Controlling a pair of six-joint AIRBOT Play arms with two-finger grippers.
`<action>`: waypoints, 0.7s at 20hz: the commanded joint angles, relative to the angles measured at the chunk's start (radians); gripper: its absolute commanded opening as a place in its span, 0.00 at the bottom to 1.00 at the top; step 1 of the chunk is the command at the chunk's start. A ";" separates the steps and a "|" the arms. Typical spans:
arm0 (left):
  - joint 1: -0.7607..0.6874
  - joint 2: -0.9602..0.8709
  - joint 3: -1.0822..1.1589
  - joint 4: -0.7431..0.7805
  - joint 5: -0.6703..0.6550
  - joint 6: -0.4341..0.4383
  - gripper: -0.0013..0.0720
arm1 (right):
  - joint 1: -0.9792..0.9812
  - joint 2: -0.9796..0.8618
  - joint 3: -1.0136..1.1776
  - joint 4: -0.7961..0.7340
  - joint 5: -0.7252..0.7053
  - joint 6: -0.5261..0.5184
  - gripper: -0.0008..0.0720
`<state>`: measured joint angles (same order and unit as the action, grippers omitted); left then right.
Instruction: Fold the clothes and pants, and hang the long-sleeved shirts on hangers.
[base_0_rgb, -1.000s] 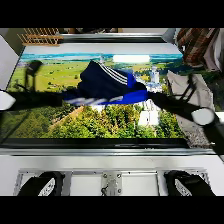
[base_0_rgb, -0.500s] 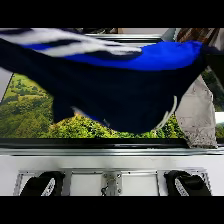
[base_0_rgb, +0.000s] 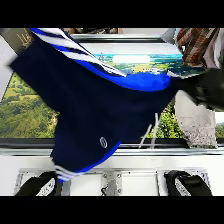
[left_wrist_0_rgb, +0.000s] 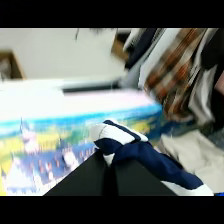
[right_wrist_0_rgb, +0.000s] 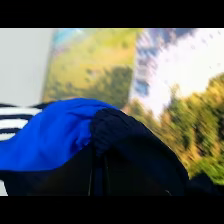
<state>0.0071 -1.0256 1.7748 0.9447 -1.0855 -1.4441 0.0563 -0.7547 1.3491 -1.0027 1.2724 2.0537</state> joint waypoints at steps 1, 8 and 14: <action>-0.024 -0.234 -0.084 0.005 -0.001 0.010 0.03 | 0.000 -0.213 -0.029 -0.096 0.024 -0.053 0.03; -0.058 -0.600 0.042 0.001 0.031 0.026 0.03 | 0.000 -0.597 -0.024 -0.061 -0.266 -0.109 0.02; -0.007 -0.594 0.151 0.007 -0.183 -0.079 0.03 | 0.002 -0.509 -0.022 -0.175 -0.173 -0.148 0.03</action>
<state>-0.0223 -1.6295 1.9003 0.9485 -1.1652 -1.4719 0.0555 -1.2995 1.3262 -1.1091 1.0515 1.9282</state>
